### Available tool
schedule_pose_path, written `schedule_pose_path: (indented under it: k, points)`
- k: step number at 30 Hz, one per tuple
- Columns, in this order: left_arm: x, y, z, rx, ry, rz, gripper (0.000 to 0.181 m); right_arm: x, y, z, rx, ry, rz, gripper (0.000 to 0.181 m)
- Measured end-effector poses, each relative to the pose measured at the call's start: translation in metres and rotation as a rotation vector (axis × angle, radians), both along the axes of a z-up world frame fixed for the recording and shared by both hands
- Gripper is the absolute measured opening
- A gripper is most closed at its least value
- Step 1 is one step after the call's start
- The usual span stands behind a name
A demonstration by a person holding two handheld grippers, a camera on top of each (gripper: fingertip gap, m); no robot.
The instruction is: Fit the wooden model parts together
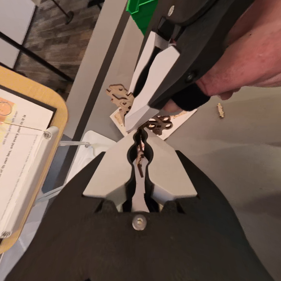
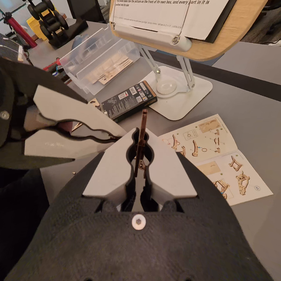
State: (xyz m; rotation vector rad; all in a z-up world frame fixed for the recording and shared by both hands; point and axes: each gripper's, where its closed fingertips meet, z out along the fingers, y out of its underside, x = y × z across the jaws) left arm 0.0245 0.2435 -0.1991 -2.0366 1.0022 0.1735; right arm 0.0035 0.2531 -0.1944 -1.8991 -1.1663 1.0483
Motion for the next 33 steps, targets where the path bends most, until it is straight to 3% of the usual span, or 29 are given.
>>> schedule_pose_path:
  k: [1, 7, 16, 26, 33]
  points:
    - [-0.001, 0.001, 0.000, 0.025, 0.019, 0.021, 0.000, -0.002, 0.000, 0.001, -0.001, 0.009, -0.005, 0.001]
    - [0.000, 0.000, 0.010, 0.232, 0.159, 0.094, 0.000, -0.008, -0.002, 0.010, -0.015, 0.067, -0.017, 0.000]
    - [0.002, -0.004, 0.023, 0.419, 0.226, 0.134, 0.000, -0.008, -0.007, 0.026, 0.012, 0.153, -0.042, 0.000]
    - [0.001, -0.013, 0.028, 0.585, 0.331, 0.053, 0.000, -0.010, -0.014, 0.034, -0.038, 0.284, -0.034, 0.000]
    - [-0.001, -0.016, 0.027, 0.614, 0.402, -0.038, 0.000, -0.012, -0.018, 0.035, -0.069, 0.340, -0.021, 0.000]
